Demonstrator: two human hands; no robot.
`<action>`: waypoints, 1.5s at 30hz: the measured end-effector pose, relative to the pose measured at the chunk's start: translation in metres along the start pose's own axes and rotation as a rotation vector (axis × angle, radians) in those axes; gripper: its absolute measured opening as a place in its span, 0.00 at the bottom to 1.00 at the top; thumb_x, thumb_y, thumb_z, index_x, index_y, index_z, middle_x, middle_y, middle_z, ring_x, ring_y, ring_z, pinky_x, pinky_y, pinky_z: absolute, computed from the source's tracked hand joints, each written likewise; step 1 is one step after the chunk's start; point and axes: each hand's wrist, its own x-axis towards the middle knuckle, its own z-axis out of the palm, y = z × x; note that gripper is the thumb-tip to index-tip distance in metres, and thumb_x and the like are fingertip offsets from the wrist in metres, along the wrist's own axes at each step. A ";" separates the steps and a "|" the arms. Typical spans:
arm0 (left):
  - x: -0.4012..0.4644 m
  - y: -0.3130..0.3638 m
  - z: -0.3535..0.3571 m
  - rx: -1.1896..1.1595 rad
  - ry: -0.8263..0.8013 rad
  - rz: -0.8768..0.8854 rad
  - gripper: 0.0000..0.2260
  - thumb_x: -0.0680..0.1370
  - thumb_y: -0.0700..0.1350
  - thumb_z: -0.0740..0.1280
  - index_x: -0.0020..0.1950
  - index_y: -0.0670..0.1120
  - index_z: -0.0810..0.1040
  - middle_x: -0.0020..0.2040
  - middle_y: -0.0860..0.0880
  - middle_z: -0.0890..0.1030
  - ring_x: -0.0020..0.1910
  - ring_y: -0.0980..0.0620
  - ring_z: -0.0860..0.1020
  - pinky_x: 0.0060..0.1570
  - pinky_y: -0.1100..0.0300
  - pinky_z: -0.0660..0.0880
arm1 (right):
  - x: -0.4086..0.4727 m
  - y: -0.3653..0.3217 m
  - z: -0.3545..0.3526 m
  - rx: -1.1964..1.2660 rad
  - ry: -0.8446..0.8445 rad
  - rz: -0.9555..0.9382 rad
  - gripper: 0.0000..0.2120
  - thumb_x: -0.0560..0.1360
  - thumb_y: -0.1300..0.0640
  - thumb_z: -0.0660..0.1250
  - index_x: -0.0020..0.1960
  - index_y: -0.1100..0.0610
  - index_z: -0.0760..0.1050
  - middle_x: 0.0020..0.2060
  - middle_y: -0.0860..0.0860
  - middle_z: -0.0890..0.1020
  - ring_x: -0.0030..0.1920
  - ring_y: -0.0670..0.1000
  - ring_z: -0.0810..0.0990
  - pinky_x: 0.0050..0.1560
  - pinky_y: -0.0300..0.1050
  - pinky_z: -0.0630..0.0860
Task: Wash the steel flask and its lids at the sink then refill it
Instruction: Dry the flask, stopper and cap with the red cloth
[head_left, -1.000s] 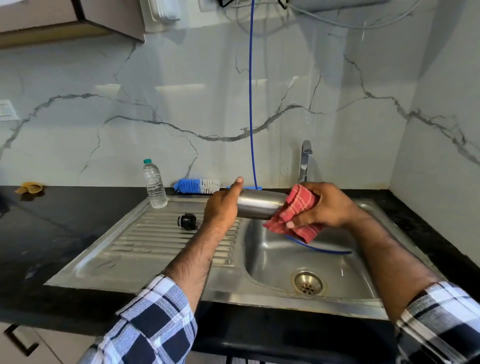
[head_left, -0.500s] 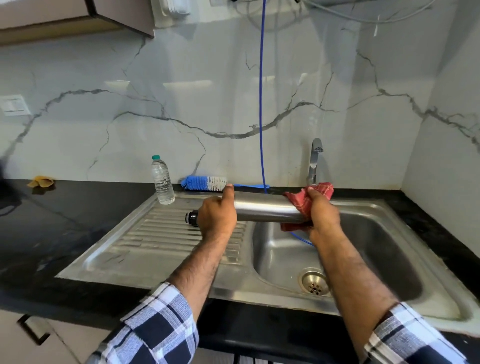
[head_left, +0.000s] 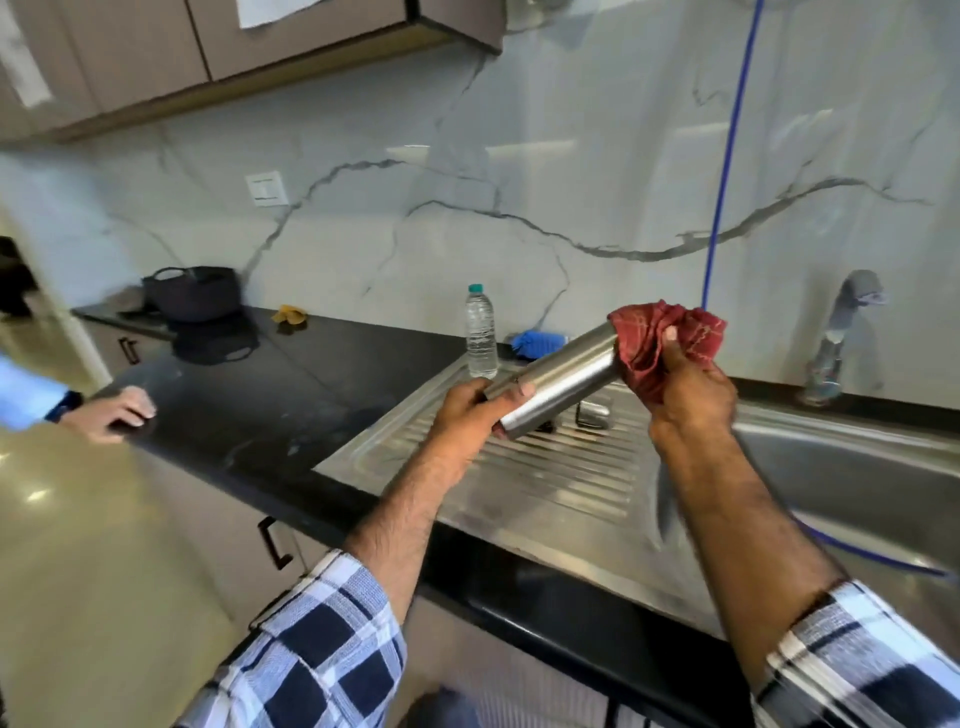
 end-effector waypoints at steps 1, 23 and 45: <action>0.000 0.001 -0.014 0.045 -0.038 -0.015 0.17 0.74 0.53 0.80 0.59 0.46 0.85 0.47 0.52 0.88 0.44 0.56 0.86 0.39 0.68 0.78 | -0.002 0.009 0.012 -0.034 -0.035 0.021 0.05 0.78 0.57 0.77 0.51 0.56 0.83 0.46 0.54 0.89 0.48 0.56 0.89 0.51 0.60 0.86; 0.047 -0.118 -0.150 0.535 0.191 -0.206 0.33 0.48 0.70 0.83 0.51 0.70 0.79 0.49 0.61 0.86 0.54 0.51 0.84 0.64 0.37 0.77 | -0.043 0.167 0.087 -0.831 -0.688 0.205 0.11 0.77 0.59 0.77 0.59 0.55 0.85 0.48 0.50 0.90 0.49 0.51 0.89 0.58 0.56 0.85; -0.008 -0.042 -0.102 0.768 0.619 0.072 0.22 0.67 0.44 0.81 0.50 0.52 0.70 0.48 0.55 0.76 0.48 0.50 0.78 0.42 0.54 0.77 | -0.026 0.128 0.055 -0.645 -0.574 0.303 0.14 0.75 0.57 0.79 0.60 0.55 0.84 0.49 0.53 0.90 0.51 0.56 0.89 0.57 0.59 0.84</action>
